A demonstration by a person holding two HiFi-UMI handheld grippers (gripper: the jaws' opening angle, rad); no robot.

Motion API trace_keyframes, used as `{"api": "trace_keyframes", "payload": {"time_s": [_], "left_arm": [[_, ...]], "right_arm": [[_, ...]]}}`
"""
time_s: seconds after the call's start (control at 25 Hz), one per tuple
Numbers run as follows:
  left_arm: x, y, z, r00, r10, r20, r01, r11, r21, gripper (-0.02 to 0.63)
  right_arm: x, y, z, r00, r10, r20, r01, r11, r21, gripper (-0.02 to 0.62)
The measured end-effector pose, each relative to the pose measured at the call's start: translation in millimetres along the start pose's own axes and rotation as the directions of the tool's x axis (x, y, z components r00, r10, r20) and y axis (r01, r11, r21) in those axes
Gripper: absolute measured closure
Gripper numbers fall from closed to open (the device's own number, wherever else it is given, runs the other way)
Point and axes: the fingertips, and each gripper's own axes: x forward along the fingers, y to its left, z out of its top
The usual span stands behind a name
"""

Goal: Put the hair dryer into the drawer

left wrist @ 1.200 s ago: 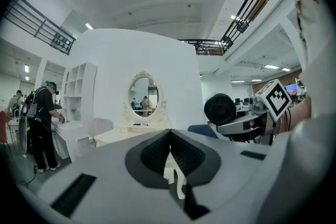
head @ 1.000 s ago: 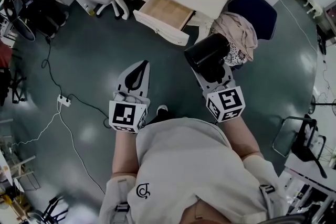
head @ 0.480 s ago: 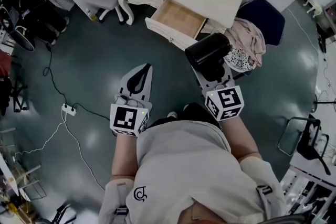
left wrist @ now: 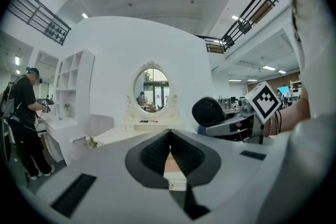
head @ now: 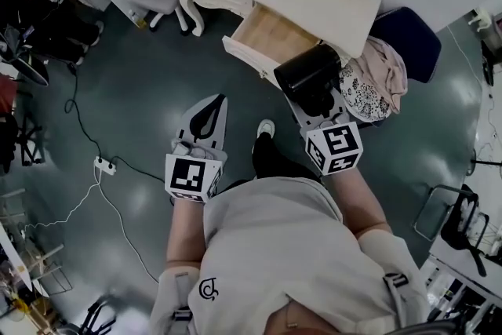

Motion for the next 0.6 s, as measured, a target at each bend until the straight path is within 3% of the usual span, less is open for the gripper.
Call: {"api": "trace_keyframes", "payload": {"time_s": [0.28,0.6], "left_arm": [[90.3,51.5,21.6,1.0,-0.008,0.016,0.008,1.0,-0.005,0.592],[192.9,83.0,38.1,0.996,-0.081,0.026,0.08,0.996,0.033,0.594]], "right_arm": [[77.2,-57.5,23.2,1.0,0.002,-0.002,-0.002,1.0,0.0,0.36],[141.1,-119.5,36.4,1.0,-0.025,0.004,0.025,1.0,0.008,0.359]]}}
